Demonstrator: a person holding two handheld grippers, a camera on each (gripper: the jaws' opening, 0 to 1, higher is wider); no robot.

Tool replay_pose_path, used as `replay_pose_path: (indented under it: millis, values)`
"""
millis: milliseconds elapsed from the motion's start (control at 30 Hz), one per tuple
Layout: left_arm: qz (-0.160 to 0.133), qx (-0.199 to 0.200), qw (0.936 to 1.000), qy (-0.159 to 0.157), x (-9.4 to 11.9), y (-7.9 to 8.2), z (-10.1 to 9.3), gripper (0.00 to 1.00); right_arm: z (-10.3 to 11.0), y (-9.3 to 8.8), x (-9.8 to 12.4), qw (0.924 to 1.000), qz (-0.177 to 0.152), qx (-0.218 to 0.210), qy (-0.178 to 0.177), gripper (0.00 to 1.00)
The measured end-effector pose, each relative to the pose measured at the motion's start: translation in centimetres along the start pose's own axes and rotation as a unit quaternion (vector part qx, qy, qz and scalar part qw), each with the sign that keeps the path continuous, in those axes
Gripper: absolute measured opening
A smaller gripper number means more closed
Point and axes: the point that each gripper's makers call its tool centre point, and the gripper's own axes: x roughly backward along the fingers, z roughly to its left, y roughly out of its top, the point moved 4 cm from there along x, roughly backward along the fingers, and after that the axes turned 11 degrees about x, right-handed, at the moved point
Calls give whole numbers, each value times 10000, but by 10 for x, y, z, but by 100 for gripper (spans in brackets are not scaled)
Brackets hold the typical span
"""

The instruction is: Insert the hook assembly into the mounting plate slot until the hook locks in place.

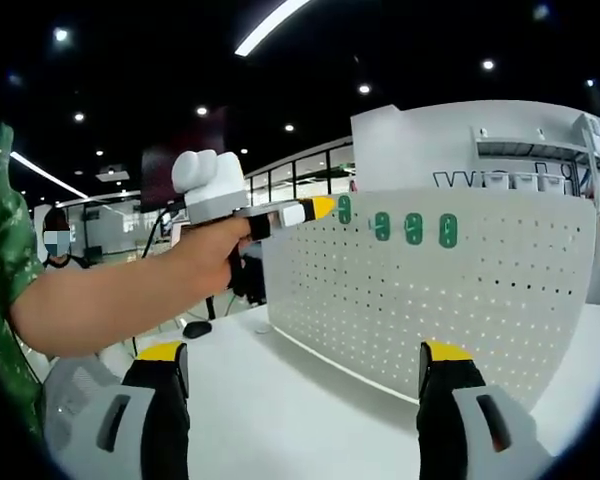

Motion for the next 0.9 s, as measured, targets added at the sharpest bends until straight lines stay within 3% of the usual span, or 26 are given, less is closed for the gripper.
replay_pose_path:
  millis: [900]
  values:
    - [78, 29, 10000, 41, -15, -11, 10, 2, -5, -2, 0, 10000, 89, 2, -27, 97]
